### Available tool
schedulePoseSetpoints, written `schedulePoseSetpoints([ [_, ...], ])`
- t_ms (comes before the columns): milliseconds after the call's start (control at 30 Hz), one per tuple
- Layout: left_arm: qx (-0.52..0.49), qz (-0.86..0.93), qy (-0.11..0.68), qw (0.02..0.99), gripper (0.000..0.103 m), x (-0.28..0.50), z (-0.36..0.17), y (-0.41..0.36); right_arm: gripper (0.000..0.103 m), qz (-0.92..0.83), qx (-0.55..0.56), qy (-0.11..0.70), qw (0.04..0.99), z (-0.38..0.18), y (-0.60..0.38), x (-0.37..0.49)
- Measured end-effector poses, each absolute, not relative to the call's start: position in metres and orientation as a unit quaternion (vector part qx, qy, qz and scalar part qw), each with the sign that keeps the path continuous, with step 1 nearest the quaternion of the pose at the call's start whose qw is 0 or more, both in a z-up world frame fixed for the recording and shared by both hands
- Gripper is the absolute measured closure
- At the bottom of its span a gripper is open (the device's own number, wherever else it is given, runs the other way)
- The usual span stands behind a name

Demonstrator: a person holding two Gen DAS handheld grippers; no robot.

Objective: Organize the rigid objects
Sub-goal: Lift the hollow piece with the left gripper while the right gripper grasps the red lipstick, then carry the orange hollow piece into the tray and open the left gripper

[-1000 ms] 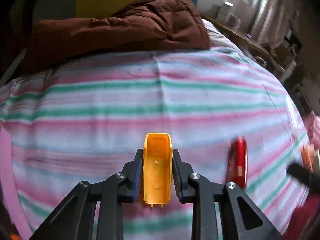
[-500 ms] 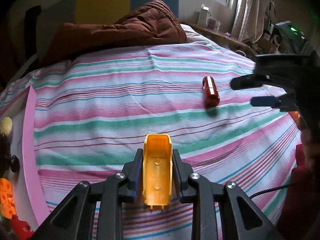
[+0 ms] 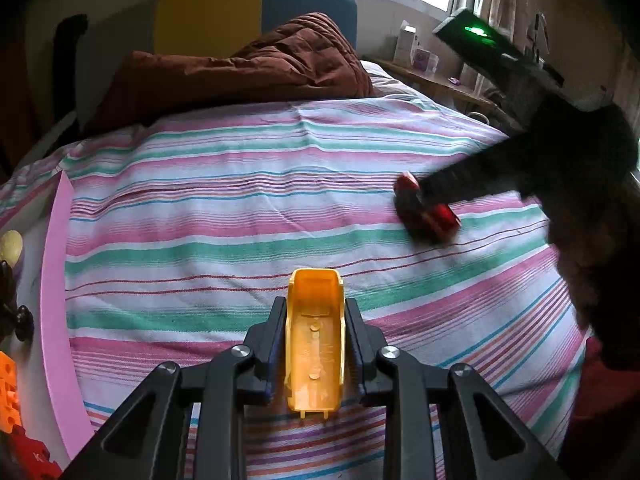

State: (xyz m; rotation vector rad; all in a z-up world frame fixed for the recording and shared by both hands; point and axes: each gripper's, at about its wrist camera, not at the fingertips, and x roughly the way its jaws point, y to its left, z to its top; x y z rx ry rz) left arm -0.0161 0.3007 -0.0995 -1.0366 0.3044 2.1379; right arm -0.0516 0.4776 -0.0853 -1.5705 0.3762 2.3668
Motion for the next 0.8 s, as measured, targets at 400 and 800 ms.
schedulePoseSetpoints([
  [400,-0.395,0.837,0.132,0.356,0.077,-0.014,-0.100,0.303,0.076,0.845,-0.520,0.095,0.083,-0.091,0.458,-0.015],
  [800,-0.402,0.838,0.128,0.347,0.077,-0.008,-0.087,0.298,0.076,0.850,-0.516,0.071,0.081,-0.091,0.450,-0.025],
])
